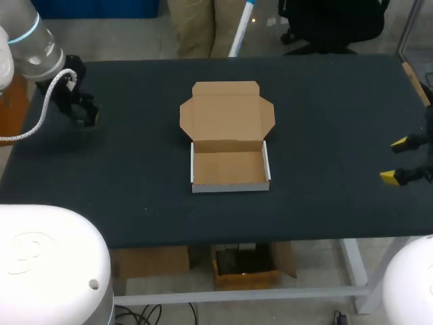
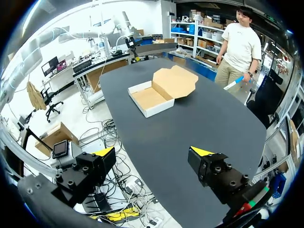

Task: Assemble the packaging by folding the flat box into shape, placing the metal phone stand inside, and closing the box properly

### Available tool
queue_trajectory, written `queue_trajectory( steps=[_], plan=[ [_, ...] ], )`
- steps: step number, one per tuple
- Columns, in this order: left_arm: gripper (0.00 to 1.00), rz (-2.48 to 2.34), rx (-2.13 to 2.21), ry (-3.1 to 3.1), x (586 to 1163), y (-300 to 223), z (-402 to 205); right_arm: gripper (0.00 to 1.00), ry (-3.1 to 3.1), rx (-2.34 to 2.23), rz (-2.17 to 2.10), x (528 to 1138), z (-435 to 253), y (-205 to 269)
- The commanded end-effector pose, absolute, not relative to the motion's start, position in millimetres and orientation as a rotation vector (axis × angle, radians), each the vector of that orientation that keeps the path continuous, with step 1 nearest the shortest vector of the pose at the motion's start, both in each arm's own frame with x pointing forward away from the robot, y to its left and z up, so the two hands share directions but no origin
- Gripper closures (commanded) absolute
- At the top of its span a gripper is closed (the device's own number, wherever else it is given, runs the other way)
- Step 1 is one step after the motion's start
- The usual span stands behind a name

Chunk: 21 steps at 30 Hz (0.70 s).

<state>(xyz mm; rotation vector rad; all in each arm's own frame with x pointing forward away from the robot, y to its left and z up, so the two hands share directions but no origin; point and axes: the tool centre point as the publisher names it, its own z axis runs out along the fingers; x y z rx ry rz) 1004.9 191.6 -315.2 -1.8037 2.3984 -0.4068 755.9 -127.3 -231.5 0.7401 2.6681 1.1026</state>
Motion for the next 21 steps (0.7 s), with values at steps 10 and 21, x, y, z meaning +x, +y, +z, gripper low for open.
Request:
queue_trajectory(
  steps=[10,21],
  plan=[
    [1.00,-0.607,-1.705,2.296,997,189,-314,0.00,2.707,0.722,1.132,758,-229,-129],
    [1.00,-0.553,-1.566,2.394,976,160,-294,0.00,2.760,0.493,1.111,768,-234,-100]
  ],
)
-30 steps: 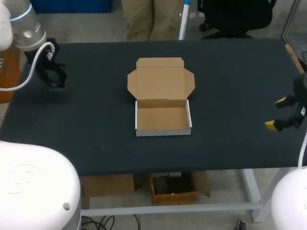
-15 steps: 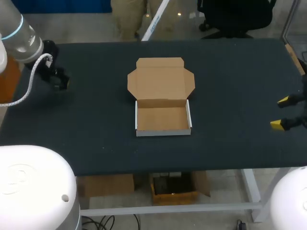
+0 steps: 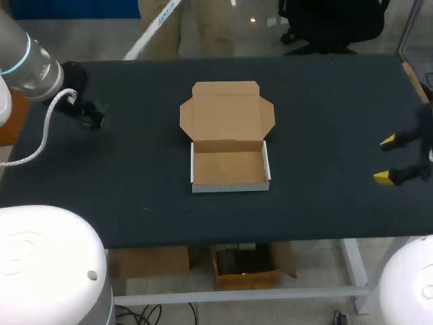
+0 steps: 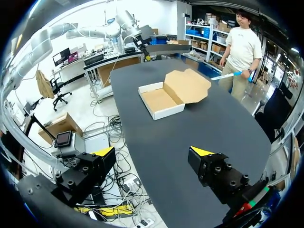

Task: Assemble the packaging by folding the flat box into shape, placing the metal phone stand inside, and closing the box properly

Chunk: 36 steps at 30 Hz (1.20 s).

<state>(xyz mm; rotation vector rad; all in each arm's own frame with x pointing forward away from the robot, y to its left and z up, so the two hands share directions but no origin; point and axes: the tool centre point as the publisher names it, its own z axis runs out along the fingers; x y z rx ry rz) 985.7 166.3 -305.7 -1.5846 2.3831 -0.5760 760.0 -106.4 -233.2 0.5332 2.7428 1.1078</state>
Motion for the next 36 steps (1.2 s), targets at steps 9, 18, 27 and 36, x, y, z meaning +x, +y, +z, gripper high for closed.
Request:
queue_trajectory(
  steps=[9,18,27,36],
  plan=[
    [1.00,-0.550,-1.476,2.469,965,136,-290,0.00,2.750,0.326,1.125,771,-246,-83],
    [1.00,-0.555,-1.378,2.567,956,102,-290,0.00,2.788,0.390,1.006,784,-268,-68],
    [1.00,-0.562,-1.268,2.643,944,72,-283,0.00,2.760,0.386,0.984,794,-281,-58],
    [1.00,-0.540,-1.219,2.684,938,54,-282,0.00,2.767,0.379,0.991,804,-296,-51]
  ],
)
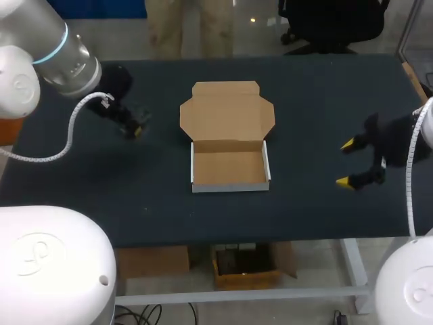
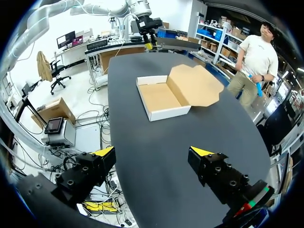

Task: Assemble the packaging by folding the flat box into shape, placing the metal phone stand inside, and closing the box properly

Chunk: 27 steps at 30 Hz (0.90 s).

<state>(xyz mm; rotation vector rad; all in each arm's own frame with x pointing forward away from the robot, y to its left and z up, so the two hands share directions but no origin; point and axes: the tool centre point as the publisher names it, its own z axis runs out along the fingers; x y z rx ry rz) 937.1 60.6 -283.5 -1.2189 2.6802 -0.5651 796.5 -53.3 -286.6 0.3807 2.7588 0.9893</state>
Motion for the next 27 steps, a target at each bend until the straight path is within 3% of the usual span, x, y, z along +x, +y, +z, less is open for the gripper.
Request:
queue_trajectory(
  steps=[1,27],
  plan=[
    [1.00,-0.537,-1.214,2.688,938,52,-282,0.00,2.771,0.377,0.991,805,-298,-51],
    [1.00,-0.490,-1.086,2.774,913,-11,-278,0.00,2.775,0.393,0.983,805,-308,-55]
  ],
)
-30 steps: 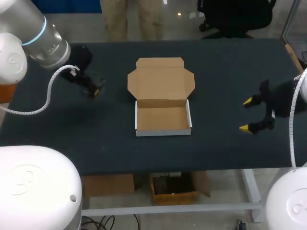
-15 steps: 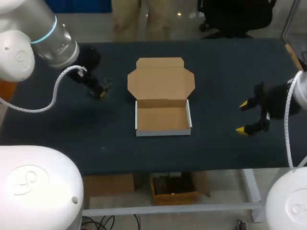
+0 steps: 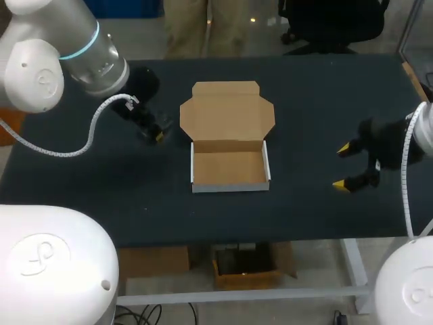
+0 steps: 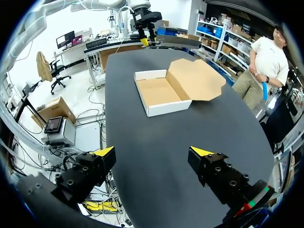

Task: Assemble the packaging by folding the flat box into shape, placing the metal phone stand inside, and closing the box properly

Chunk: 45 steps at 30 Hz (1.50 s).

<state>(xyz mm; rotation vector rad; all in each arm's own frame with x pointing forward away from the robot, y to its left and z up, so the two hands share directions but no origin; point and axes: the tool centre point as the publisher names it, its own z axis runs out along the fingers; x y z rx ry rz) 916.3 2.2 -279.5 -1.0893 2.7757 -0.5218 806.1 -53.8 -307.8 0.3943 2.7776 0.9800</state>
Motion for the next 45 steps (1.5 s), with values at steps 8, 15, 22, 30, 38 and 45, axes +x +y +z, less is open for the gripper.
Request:
queue_trajectory(
  steps=[8,15,22,30,38,45],
  plan=[
    [1.00,-0.492,-1.063,2.797,903,-48,-284,0.00,2.775,0.393,0.983,805,-308,-55],
    [1.00,-0.502,-1.049,2.816,897,-76,-289,0.00,2.775,0.393,0.983,805,-308,-55],
    [1.00,-0.508,-1.033,2.854,897,-104,-308,0.00,2.775,0.393,0.983,805,-308,-55],
    [1.00,-0.519,-1.015,2.876,892,-131,-327,0.00,2.775,0.393,0.983,805,-308,-55],
    [1.00,-0.522,-1.003,2.876,895,-149,-348,0.00,2.775,0.393,0.983,805,-308,-55],
    [1.00,-0.512,-0.982,2.865,897,-163,-364,0.00,2.775,0.393,0.983,805,-308,-55]
  ],
)
